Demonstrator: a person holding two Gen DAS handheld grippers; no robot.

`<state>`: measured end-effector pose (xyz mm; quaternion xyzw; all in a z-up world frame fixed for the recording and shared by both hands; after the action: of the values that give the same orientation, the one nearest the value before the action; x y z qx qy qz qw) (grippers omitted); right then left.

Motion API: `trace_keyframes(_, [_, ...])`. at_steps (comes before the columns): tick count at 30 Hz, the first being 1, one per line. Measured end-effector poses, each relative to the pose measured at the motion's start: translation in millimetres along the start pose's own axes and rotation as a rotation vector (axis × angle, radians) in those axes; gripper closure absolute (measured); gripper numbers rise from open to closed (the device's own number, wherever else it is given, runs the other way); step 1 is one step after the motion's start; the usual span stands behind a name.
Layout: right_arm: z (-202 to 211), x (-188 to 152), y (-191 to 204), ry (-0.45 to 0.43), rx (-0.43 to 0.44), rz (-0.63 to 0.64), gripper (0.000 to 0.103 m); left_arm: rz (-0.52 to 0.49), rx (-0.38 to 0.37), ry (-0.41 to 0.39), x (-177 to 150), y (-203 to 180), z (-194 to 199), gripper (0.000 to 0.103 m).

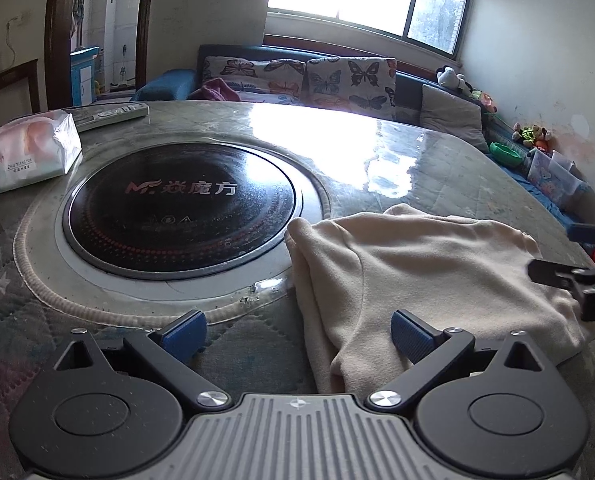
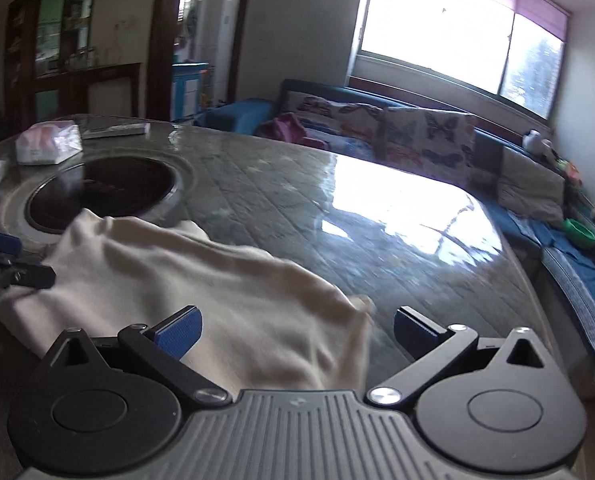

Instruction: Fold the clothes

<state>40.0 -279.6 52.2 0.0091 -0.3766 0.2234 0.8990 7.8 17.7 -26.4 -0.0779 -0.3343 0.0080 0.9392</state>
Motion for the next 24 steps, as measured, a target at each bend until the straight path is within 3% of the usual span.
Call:
trace_keyframes(7, [-43.5,25.6,29.6,0.051,-0.006,0.11,0.0,-0.014,-0.014,0.002,-0.2,1.1,-0.3,0.002])
trace_keyframes(18, [-86.3,55.3,35.5,0.084,-0.006,0.117,0.0,-0.025,-0.023,0.005,-0.9,0.8,-0.8,0.002])
trace_keyframes(24, [-81.9,71.5,38.1,0.042,0.007,0.113,0.0,-0.027,-0.027,0.007,-1.1,1.0,-0.8,0.001])
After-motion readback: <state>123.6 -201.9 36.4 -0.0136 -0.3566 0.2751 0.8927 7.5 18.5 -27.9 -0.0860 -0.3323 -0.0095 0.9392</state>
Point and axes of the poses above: each gripper's, at about its wrist camera, not at the fingertips, and z roughly against the way its jaws point, y to its left, x to its top, the point moved 8 cm from there along -z, roughly the way its jaws point, and after that the axes turned 10 degrees about y, right-handed, at the moved point
